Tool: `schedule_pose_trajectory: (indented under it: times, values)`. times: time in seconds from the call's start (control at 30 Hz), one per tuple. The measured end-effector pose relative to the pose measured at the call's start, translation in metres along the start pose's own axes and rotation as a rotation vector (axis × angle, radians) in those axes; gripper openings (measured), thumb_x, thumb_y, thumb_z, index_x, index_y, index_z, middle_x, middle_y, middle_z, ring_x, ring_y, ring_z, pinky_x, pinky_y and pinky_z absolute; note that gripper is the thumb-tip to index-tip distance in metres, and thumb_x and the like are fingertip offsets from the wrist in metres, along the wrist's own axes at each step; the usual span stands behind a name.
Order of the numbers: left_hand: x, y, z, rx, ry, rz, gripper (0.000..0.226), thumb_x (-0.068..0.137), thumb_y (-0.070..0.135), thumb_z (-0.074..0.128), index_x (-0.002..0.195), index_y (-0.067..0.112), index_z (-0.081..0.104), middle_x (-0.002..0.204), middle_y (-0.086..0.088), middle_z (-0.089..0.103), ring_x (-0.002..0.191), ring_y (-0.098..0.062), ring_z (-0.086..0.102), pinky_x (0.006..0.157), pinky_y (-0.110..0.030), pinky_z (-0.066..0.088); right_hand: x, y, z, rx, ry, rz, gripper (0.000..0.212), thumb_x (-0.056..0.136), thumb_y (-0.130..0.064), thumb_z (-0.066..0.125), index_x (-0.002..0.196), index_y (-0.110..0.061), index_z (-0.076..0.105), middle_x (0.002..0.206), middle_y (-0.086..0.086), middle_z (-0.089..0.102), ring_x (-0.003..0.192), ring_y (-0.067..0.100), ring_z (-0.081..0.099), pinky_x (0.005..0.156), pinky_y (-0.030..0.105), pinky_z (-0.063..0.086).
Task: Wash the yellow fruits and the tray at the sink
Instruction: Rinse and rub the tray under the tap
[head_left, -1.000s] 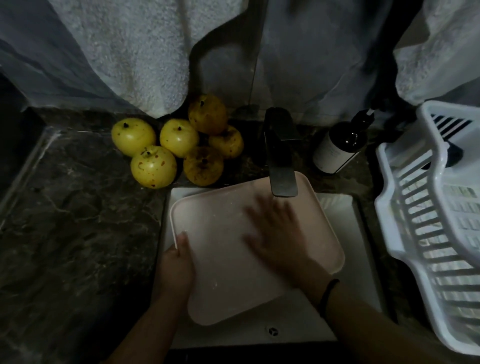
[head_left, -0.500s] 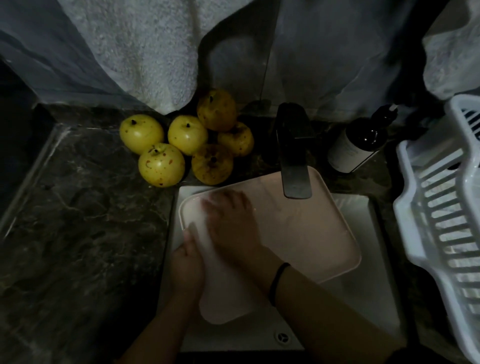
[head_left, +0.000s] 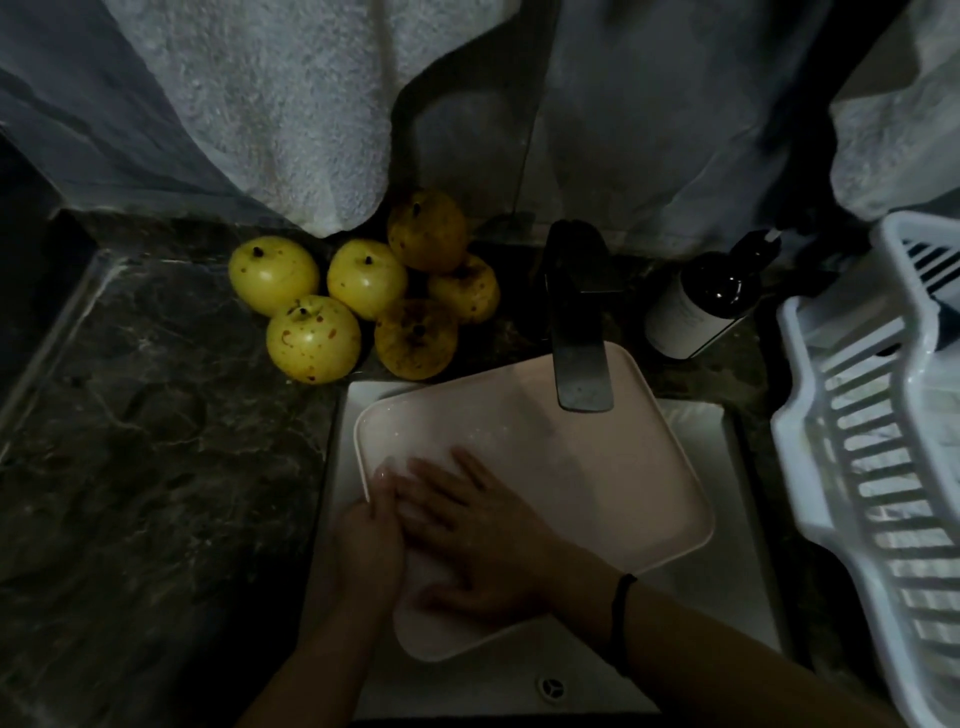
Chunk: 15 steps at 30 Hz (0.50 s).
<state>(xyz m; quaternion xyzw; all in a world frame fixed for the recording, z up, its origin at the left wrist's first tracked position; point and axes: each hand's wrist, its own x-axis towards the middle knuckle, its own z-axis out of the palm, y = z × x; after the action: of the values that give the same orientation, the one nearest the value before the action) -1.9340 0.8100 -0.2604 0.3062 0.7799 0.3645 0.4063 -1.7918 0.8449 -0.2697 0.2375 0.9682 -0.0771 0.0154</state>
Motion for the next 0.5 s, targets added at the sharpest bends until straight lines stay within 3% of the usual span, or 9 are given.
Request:
schedule_pose_trajectory:
  times: [0.1, 0.23, 0.3, 0.37, 0.43, 0.5]
  values:
    - [0.003, -0.004, -0.001, 0.013, -0.016, -0.019, 0.064, 0.098, 0.045, 0.036, 0.077, -0.006, 0.069, 0.065, -0.020, 0.064, 0.060, -0.028, 0.059, 0.057, -0.034, 0.044, -0.013, 0.009, 0.006, -0.051, -0.006, 0.110, 0.071, 0.090, -0.067, 0.032, 0.149, -0.029, 0.024, 0.159, 0.003, 0.016, 0.147, 0.029, 0.006, 0.114, 0.056, 0.002]
    - [0.008, -0.014, 0.002, -0.027, -0.048, -0.047, 0.067, 0.096, 0.048, 0.038, 0.073, -0.008, 0.066, 0.070, -0.022, 0.065, 0.071, -0.034, 0.065, 0.070, -0.044, 0.052, -0.034, 0.031, 0.009, 0.028, 0.031, 0.555, 0.067, 0.093, -0.066, 0.013, 0.150, -0.031, 0.023, 0.159, 0.002, 0.015, 0.147, 0.027, 0.009, 0.113, 0.055, 0.012]
    - [0.009, -0.017, 0.006, -0.046, 0.003, -0.047, 0.065, 0.098, 0.045, 0.033, 0.061, -0.001, 0.060, 0.061, -0.017, 0.058, 0.072, -0.035, 0.063, 0.063, -0.037, 0.046, -0.036, 0.041, 0.001, 0.048, 0.084, 0.776, 0.068, 0.092, -0.067, 0.010, 0.150, -0.033, 0.018, 0.159, 0.002, 0.015, 0.147, 0.027, 0.009, 0.117, 0.054, 0.005]
    - [0.010, -0.019, 0.008, -0.059, 0.046, -0.064, 0.065, 0.099, 0.044, 0.031, 0.058, 0.001, 0.056, 0.063, -0.024, 0.057, 0.074, -0.038, 0.062, 0.061, -0.034, 0.038, -0.027, 0.043, -0.005, 0.078, 0.086, 0.929, 0.071, 0.090, -0.066, 0.009, 0.152, -0.032, 0.011, 0.160, 0.003, 0.011, 0.147, 0.028, 0.003, 0.117, 0.052, -0.008]
    - [0.010, -0.020, 0.011, -0.068, 0.077, -0.063, 0.064, 0.100, 0.042, 0.031, 0.067, -0.004, 0.060, 0.079, -0.033, 0.062, 0.081, -0.042, 0.063, 0.063, -0.034, 0.038, -0.009, 0.037, -0.004, 0.121, 0.095, 1.021, 0.071, 0.089, -0.061, 0.010, 0.152, -0.028, 0.008, 0.160, 0.005, 0.009, 0.147, 0.031, 0.001, 0.115, 0.054, -0.013]
    - [0.010, -0.018, 0.013, -0.103, 0.080, -0.088, 0.057, 0.101, 0.038, 0.033, 0.089, -0.007, 0.065, 0.091, -0.026, 0.064, 0.092, -0.036, 0.062, 0.071, -0.035, 0.042, 0.012, 0.025, 0.001, 0.116, 0.124, 0.963, 0.067, 0.091, -0.053, 0.018, 0.151, -0.024, 0.019, 0.158, 0.007, 0.018, 0.146, 0.035, 0.012, 0.115, 0.061, 0.003]
